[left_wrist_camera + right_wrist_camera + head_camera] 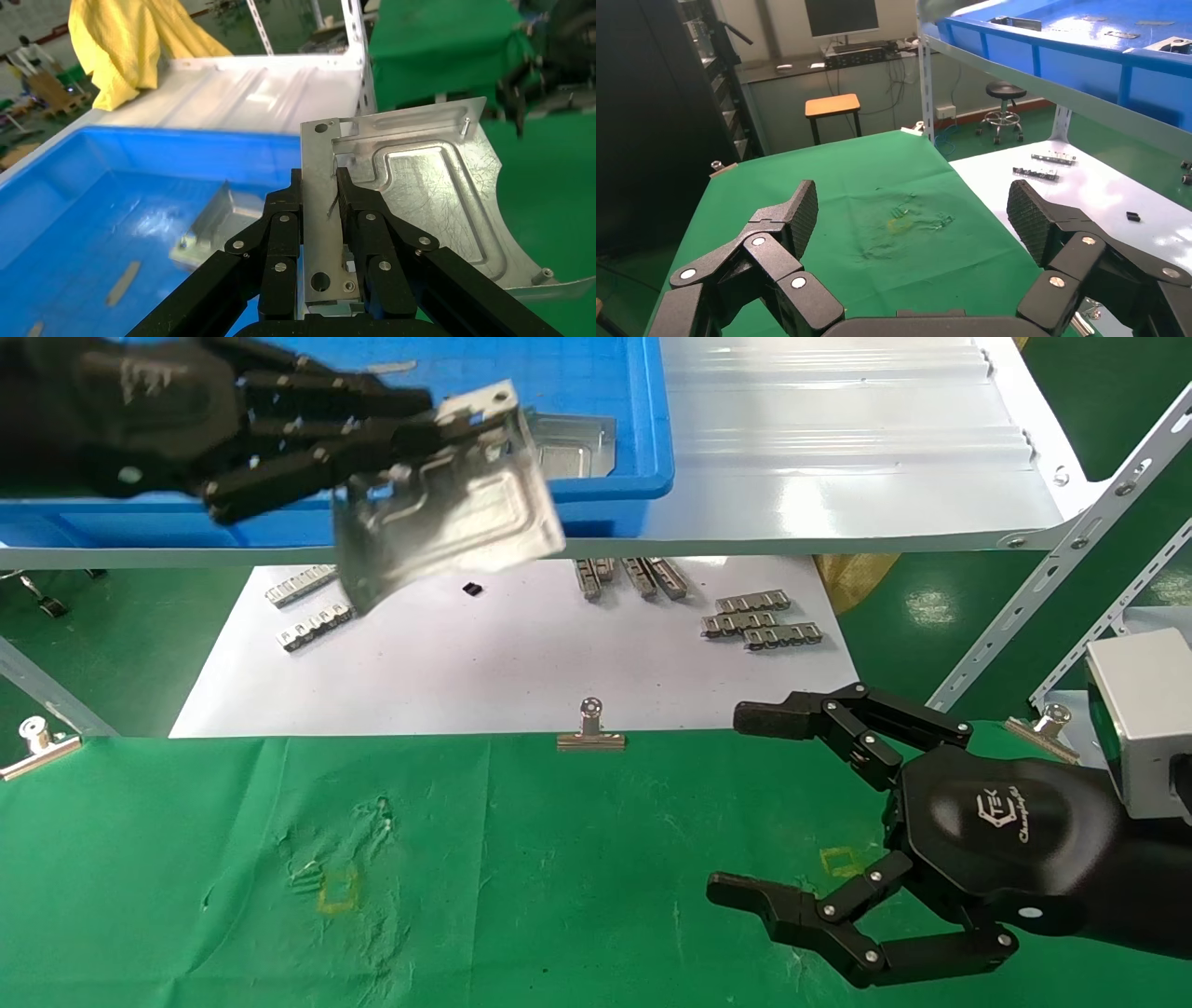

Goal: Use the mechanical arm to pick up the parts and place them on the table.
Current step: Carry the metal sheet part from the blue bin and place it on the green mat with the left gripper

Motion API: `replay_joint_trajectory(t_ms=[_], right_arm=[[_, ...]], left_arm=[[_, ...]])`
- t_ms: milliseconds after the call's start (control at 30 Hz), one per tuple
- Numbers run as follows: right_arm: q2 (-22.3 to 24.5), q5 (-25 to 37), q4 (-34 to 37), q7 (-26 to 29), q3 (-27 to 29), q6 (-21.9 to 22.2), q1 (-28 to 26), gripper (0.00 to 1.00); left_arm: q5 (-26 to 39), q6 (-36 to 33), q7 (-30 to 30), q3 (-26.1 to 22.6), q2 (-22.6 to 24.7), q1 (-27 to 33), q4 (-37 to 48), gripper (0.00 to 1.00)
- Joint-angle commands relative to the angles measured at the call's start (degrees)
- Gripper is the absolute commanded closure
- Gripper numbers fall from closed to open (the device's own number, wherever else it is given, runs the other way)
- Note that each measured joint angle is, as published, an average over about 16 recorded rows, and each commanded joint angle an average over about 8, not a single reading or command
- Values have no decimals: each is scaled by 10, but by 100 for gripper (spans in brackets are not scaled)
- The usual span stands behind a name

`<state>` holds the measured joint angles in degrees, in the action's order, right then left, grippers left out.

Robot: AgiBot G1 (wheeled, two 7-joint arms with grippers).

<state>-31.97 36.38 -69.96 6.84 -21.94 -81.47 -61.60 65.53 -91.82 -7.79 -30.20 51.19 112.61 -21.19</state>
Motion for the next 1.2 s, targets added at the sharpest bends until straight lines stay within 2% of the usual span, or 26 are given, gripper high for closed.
replay_joint_trajectory(t_ms=[33,233,400,667,833,867,900,1100,1133,1200], right_arm=[[0,0,0,0,0,0,0,0],[0,0,0,0,0,0,0,0],[0,0,0,0,0,0,0,0],[0,0,0,0,0,0,0,0],[0,0,0,0,0,0,0,0],[0,0,0,0,0,0,0,0],[0,0,0,0,0,0,0,0],[0,0,0,0,0,0,0,0],[0,0,0,0,0,0,0,0],[0,0,0,0,0,0,0,0]], left_arm=[[-20,-4,-9,-7,-21,-21,-42,100],[-91,1,-38,-59,-105,-108,-149,100],[-100,9,-113,-97,-144,-161,-151,100],[-54,20,-279,-144,-138,-222,-78,100],[-46,18,-353,-155,-119,-240,-34,100],[-46,17,-364,-156,-115,-242,-26,97],[-47,17,-374,-158,-112,-242,-18,87],[-46,15,-416,-168,-95,-234,22,12],[-44,16,-422,-171,-92,-231,27,3],[-38,17,-435,-176,-86,-225,38,0]])
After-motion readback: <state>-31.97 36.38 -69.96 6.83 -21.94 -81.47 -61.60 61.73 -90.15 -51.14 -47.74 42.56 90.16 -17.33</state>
